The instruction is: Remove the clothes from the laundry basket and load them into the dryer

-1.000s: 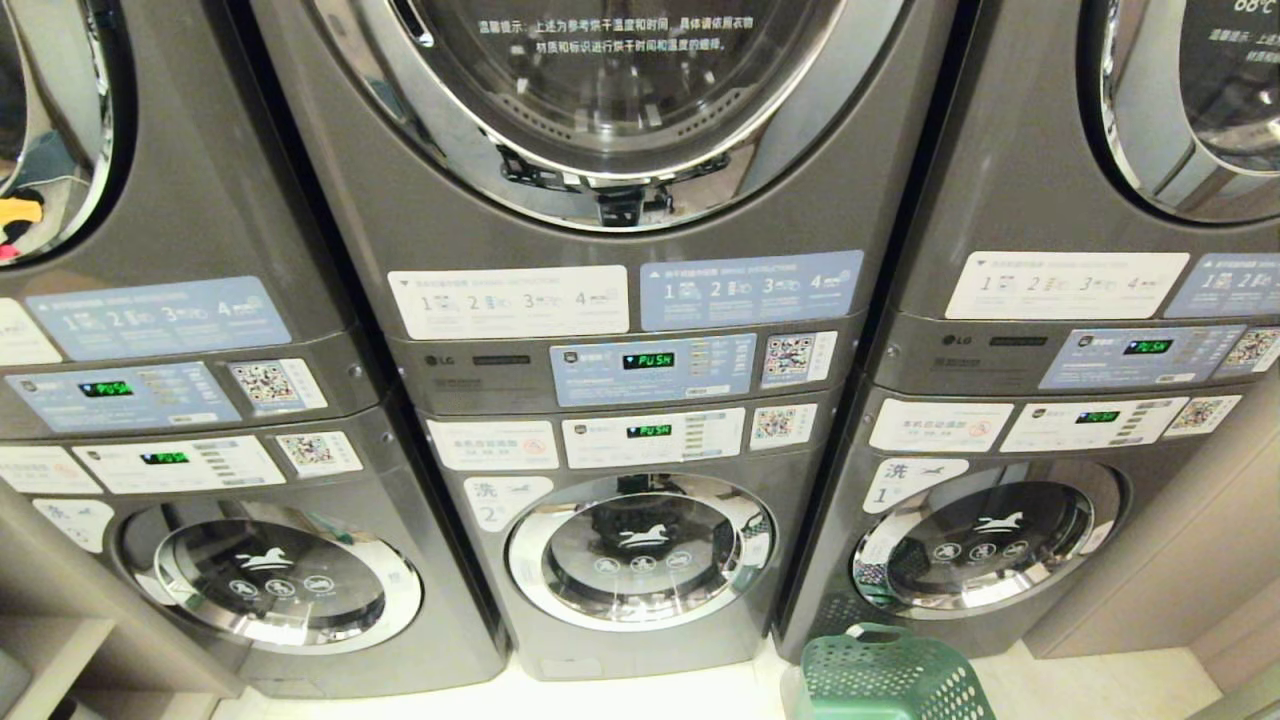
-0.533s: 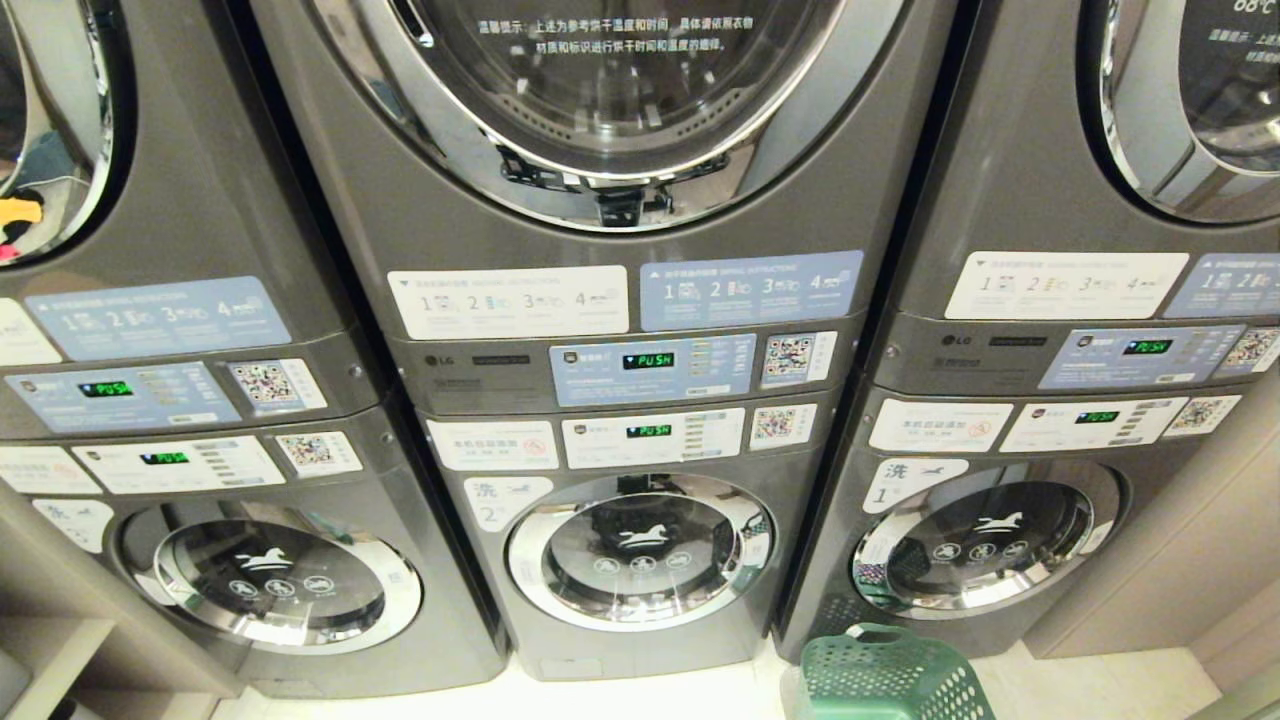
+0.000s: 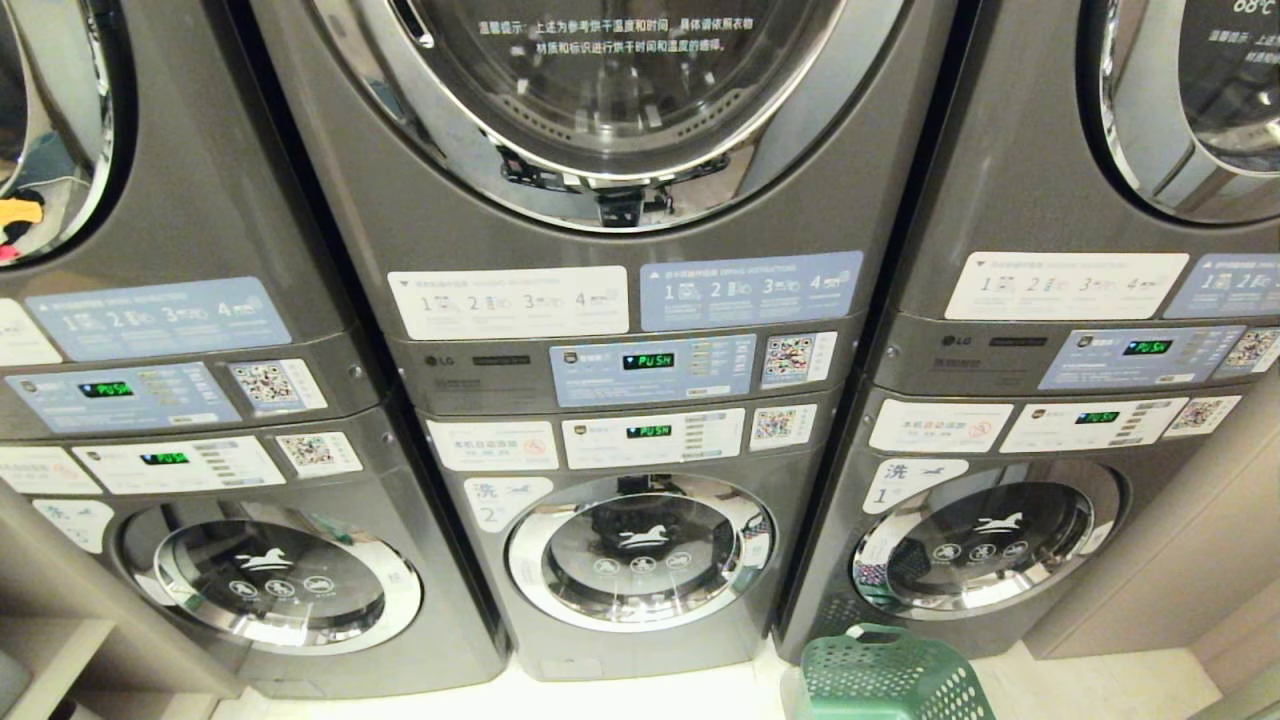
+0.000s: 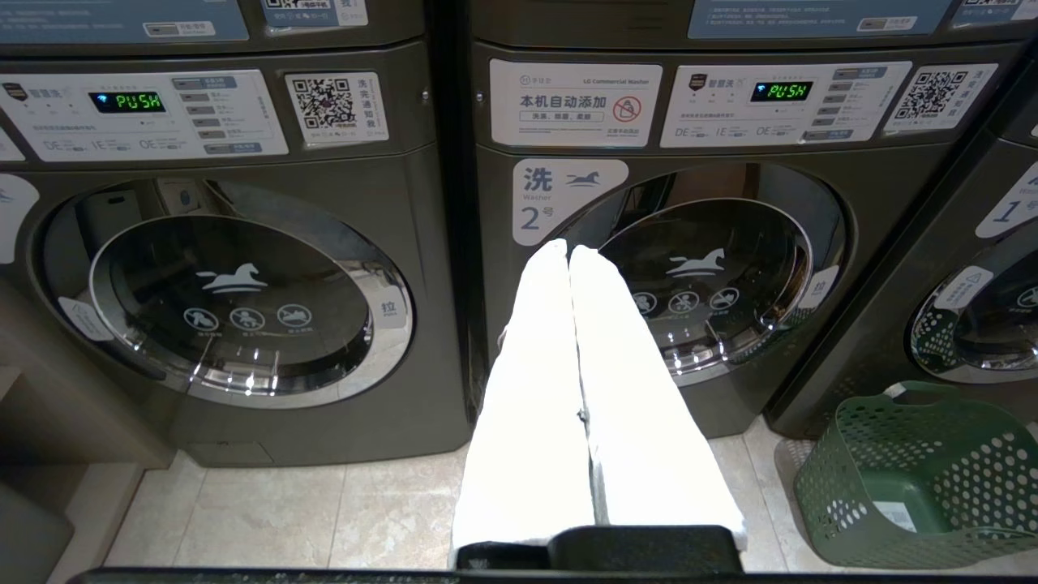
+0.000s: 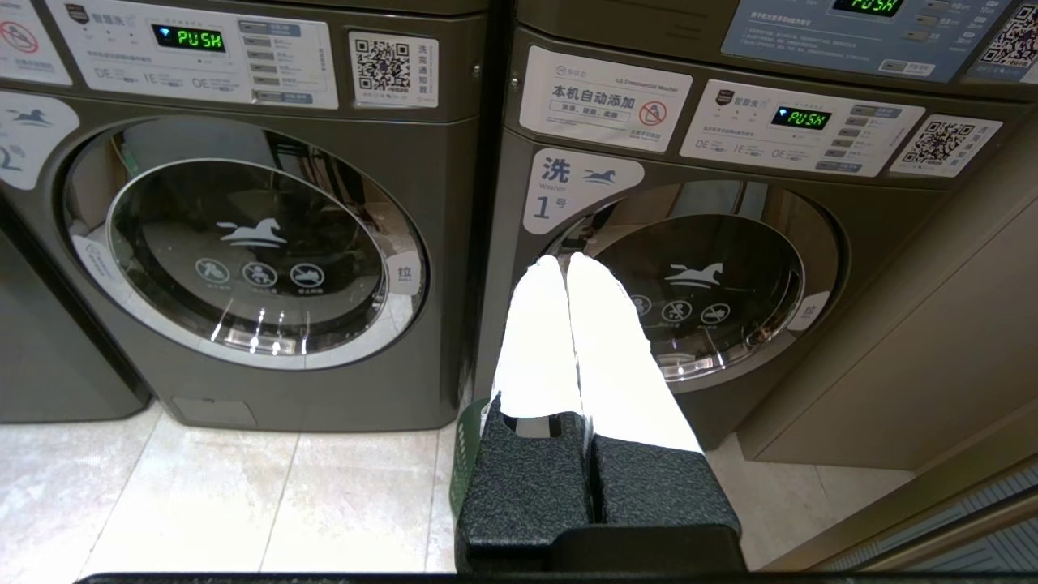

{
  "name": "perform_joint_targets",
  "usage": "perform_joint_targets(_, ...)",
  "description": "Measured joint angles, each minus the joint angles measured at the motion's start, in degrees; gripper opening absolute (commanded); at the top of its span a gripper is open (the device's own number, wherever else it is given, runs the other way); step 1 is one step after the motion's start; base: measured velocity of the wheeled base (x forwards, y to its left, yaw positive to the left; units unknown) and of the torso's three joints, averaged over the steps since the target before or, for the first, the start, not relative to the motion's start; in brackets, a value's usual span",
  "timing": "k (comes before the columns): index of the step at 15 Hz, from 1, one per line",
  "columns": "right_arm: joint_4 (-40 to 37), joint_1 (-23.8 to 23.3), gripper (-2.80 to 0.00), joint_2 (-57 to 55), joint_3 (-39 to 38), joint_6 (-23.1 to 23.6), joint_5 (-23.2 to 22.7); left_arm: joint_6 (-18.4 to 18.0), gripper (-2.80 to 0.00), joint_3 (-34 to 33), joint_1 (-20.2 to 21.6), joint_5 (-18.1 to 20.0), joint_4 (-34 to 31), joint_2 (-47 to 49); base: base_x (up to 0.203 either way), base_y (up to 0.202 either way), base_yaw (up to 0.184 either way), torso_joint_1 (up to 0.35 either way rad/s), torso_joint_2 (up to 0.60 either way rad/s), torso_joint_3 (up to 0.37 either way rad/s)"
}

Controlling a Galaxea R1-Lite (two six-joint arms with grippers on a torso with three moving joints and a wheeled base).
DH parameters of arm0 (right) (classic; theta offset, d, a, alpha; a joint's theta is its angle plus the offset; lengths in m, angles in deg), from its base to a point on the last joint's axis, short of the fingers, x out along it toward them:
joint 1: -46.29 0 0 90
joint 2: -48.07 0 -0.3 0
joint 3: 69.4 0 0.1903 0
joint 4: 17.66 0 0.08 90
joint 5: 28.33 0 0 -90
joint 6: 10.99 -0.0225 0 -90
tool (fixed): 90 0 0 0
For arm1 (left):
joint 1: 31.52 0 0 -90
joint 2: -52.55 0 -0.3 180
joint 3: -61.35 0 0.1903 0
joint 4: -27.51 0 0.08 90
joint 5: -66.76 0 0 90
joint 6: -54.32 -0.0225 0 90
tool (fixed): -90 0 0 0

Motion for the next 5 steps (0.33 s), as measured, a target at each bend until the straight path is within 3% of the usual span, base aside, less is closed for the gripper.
perform_joint_targets(5, 0.0, 0.1, -2.8, 0.0, 0.0, -0.6, 0.2, 0.0, -2.8, 0.0, 0.0, 0.0, 0.0, 0.0, 0.0, 0.0, 0.0, 0.0, 0.0, 0.0)
